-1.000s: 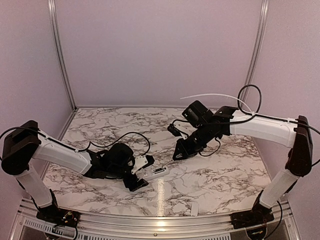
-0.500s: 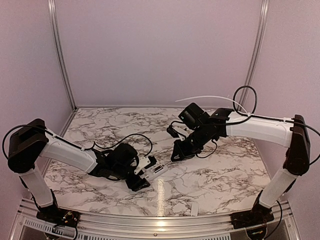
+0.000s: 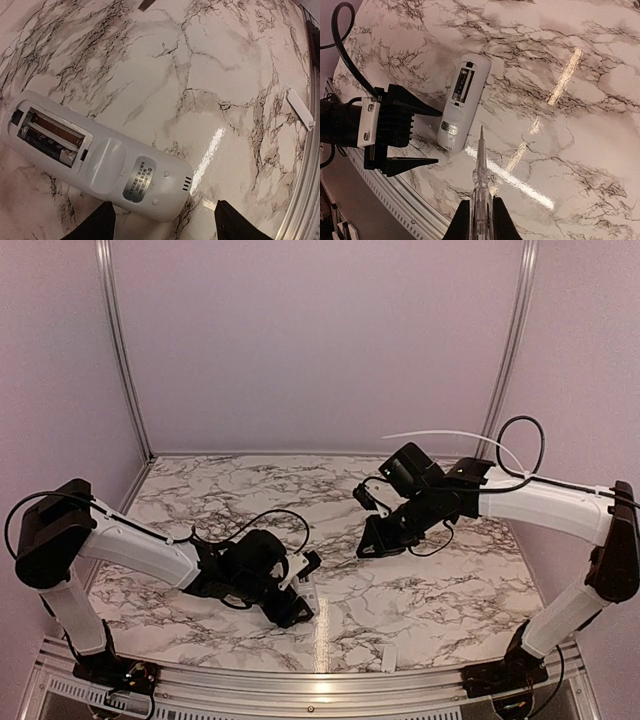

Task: Unload the batteries from the remote control

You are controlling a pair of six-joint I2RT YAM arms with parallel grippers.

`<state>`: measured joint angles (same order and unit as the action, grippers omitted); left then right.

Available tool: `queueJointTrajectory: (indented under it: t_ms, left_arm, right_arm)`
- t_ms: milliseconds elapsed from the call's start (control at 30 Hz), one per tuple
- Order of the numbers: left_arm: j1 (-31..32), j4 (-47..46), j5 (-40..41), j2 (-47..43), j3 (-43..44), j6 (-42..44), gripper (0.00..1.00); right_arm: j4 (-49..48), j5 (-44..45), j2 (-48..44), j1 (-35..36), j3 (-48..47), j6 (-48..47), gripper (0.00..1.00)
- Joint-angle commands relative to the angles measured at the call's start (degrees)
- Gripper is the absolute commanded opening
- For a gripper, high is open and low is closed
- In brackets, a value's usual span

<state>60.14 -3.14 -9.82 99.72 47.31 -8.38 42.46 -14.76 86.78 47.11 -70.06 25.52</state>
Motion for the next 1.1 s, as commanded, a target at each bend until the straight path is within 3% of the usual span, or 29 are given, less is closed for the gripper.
queueJointTrajectory:
  t_ms: [0,167,333,533,767,1067]
  left_arm:
    - [-0.02,3.84,6.68,1.63,4.28,-4.86,0.74]
    - [-0.02,7.22,9.27,-0.77,5.47,-7.37,0.78]
    - [-1.29,14.31,14.80,-3.07,7.86,-3.27,0.82]
    - [-2.22,18.63,13.65,-2.84,10.35,-4.22,0.81]
    - [-0.25,19.43,14.78,-0.36,14.66,-14.13,0.81]
    - [3.25,28.24,20.69,6.68,23.27,-25.30,0.81]
  right_arm:
    - [-1.15,1.41,-2.73,-0.35,1.63,2.08,0.00]
    - [-1.68,1.53,-4.00,-0.35,2.65,2.89,0.00]
    - [-1.64,1.84,-4.04,-0.37,2.48,3.53,0.00]
    - [-3.67,-0.51,-1.77,-0.27,1.99,3.41,0.00]
    - [-3.12,1.48,-0.12,-0.46,-0.22,3.62,0.00]
    - [0.62,5.73,0.72,-0.98,-1.73,3.81,0.00]
